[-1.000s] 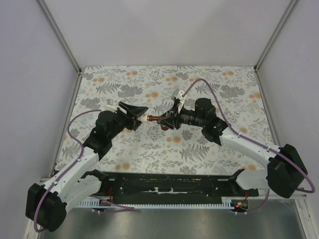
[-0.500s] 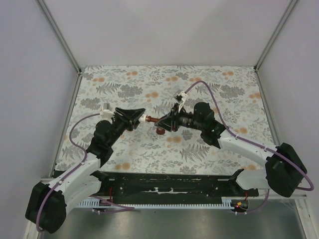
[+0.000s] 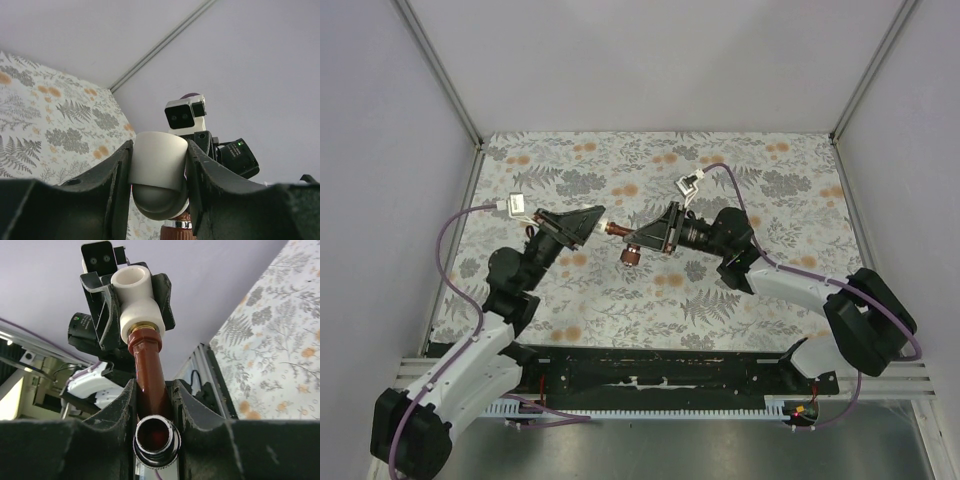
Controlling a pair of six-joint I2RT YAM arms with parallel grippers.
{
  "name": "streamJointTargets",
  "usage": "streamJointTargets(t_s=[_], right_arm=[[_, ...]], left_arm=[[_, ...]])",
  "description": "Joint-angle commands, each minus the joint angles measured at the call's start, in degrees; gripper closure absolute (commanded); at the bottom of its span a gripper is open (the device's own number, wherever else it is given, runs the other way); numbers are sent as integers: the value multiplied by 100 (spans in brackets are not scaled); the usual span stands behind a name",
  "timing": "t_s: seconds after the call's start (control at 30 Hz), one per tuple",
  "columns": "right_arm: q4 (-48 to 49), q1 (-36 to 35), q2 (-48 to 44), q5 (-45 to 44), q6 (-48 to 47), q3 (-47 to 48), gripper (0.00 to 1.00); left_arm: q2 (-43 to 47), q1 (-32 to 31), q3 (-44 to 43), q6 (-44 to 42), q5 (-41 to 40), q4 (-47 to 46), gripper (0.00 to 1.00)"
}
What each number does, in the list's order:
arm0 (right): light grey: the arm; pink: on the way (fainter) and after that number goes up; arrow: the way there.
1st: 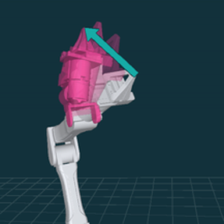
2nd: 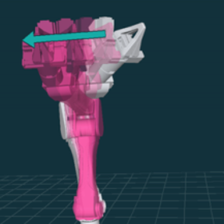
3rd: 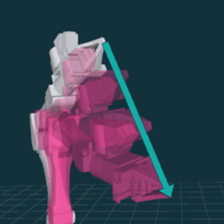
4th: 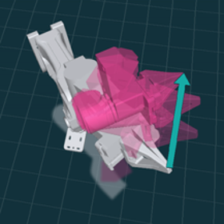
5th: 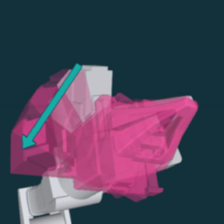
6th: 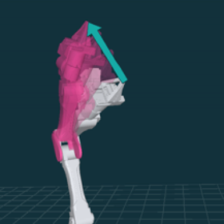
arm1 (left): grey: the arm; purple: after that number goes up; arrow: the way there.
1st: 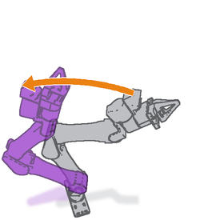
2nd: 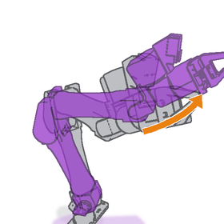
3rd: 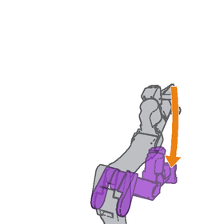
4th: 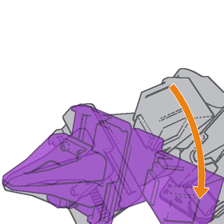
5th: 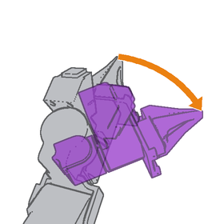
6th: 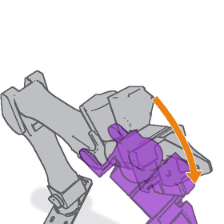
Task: Install the water faucets
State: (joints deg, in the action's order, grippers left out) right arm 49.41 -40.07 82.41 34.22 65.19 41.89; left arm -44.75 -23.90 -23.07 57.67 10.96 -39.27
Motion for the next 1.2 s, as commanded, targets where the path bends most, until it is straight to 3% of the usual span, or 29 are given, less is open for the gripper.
streamJointTargets(t_s=[0.0, 0.13, 0.27, 0.43, 0.6, 0.87, 1.0, 1.17], right_arm=[[148, 105, 38, -275, 557, 39, 67], [-184, 298, -199, -346, -179, 3, 33], [-1159, 623, -707, -424, -1391, 82, 22], [-3022, 712, -1631, -1030, -4131, 434, 5], [-3253, 572, -2167, -961, -6260, 329, 2], [-3077, -632, -2449, -1689, -9293, -14, 2], [-3525, -1186, -2362, -2155, -10323, 275, 3], [-3395, -1924, -1993, -3042, -11307, 381, 5]], left_arm=[[318, -124, -566, -1169, 680, -39, 98], [441, -124, -1005, -1530, 197, 1251, 98], [441, -124, -1506, -1873, -32, 2351, 98], [257, -124, -2288, -2198, -313, 3889, 98], [-42, -124, -2912, -2225, -402, 4901, 98], [-561, -124, -3687, -2076, -112, 5710, 98], [-579, -124, -3757, -2023, -86, 5746, 98], [-675, -132, -3836, -1935, 2, 5816, 98]])
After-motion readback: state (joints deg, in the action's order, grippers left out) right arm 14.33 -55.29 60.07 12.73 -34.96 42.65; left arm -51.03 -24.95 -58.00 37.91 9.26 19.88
